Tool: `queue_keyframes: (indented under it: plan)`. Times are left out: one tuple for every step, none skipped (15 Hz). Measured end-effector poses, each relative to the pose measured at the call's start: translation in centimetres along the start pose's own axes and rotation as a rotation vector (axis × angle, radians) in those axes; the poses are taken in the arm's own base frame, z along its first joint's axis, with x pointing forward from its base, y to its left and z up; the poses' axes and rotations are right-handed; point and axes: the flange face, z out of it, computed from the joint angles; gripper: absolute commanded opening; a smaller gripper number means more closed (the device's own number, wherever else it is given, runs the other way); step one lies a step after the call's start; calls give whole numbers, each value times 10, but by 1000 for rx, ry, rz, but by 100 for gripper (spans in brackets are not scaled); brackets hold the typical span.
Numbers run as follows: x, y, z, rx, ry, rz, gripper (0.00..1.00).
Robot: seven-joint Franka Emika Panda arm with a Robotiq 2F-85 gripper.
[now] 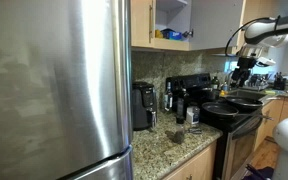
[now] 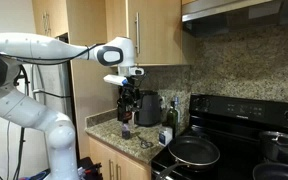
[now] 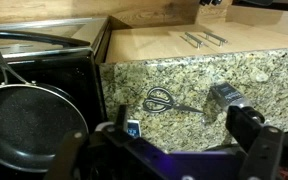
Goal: Open the airfryer, place the bottle of black pepper inside the open upper cabinet, close the open upper cabinet
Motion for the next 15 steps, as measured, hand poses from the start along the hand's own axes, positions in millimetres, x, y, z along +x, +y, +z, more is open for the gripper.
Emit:
queue_keyframes:
  plan:
    - [0,0,0,0,0,0,100]
    - [0,0,0,0,0,0,100]
    - [0,0,0,0,0,0,100]
    - [0,0,0,0,0,0,100]
    - [0,0,0,0,0,0,100]
    - [0,0,0,0,0,0,100]
    - [0,0,0,1,0,0,100]
    - [1,-1,2,1,-4,-5,100]
    - [3,-7,9,6,-23,-42,100]
    - [7,-20,20,22,-44,-85,100]
    - [8,-33,31,40,-60,-123,100]
    - [9,-52,41,53,-83,-171,100]
    - [9,-72,49,62,-109,-220,100]
    - [7,-93,57,69,-138,-269,100]
    - [4,-113,65,72,-164,-318,100]
